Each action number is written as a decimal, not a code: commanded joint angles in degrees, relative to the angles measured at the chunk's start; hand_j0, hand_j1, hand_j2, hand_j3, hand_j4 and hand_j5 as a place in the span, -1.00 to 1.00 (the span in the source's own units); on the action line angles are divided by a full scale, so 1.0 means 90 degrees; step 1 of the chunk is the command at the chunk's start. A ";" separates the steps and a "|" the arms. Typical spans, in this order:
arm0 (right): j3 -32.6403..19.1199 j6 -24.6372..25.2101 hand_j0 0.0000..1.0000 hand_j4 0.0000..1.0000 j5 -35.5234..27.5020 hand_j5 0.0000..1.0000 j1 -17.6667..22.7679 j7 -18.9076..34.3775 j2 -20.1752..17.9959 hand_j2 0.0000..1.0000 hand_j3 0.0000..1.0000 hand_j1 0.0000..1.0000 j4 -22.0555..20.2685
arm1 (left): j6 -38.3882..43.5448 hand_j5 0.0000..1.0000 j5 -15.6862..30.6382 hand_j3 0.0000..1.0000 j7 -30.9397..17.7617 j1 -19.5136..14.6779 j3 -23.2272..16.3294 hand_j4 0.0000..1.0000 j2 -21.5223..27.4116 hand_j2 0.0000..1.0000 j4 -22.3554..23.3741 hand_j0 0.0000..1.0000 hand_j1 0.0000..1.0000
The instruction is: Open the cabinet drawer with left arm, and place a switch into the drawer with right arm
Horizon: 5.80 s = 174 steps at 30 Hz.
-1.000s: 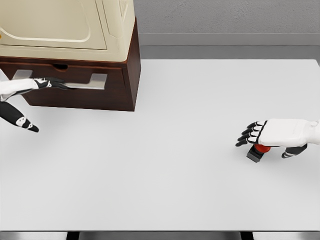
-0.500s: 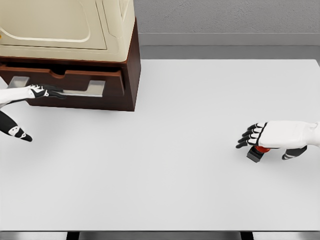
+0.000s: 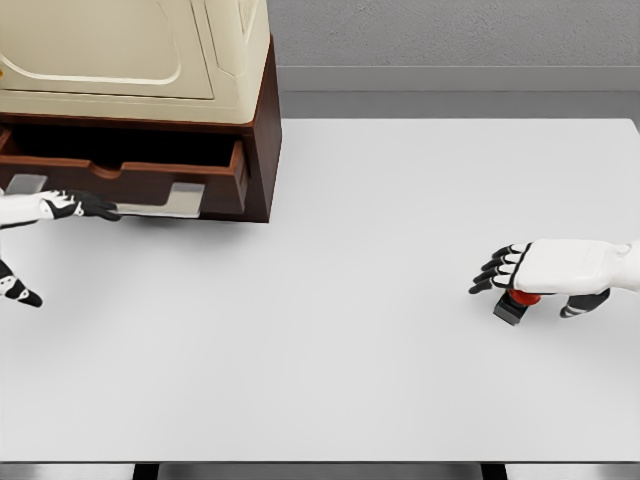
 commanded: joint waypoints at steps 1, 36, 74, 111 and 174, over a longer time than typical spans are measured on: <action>-0.0002 0.0014 1.00 1.00 -0.0021 1.00 0.0000 -0.0002 0.0029 1.00 1.00 1.00 0.0022 | -0.0157 1.00 0.0149 1.00 -0.0007 0.0000 -0.0038 1.00 0.0122 1.00 -0.0036 1.00 1.00; -0.0002 0.0014 0.65 0.65 0.0057 0.65 0.0039 -0.0002 0.0029 0.65 0.65 0.65 0.0041 | -0.1780 1.00 0.0881 1.00 -0.0007 0.0010 -0.0243 1.00 0.0581 1.00 -0.0046 1.00 1.00; -0.1104 0.0014 -0.06 -0.06 -0.0001 -0.06 0.0458 -0.0002 0.0663 -0.06 -0.06 -0.06 0.0598 | -0.1780 1.00 0.0286 1.00 -0.0007 0.0039 -0.0545 1.00 0.0308 1.00 -0.0046 1.00 1.00; -0.0256 0.0014 -0.19 -0.19 -0.0021 -0.19 -0.1543 -0.0002 0.2441 -0.19 -0.19 -0.19 0.0676 | -0.1780 1.00 0.0207 1.00 -0.0007 0.0811 -0.0985 1.00 0.0142 1.00 0.0550 1.00 1.00; 0.1785 0.0014 -0.08 -0.08 -0.0089 -0.08 -0.5244 -0.0002 0.6767 -0.08 -0.08 -0.08 0.4006 | -0.1780 1.00 0.0022 1.00 -0.0007 0.0830 -0.0975 1.00 0.0044 1.00 0.0726 1.00 1.00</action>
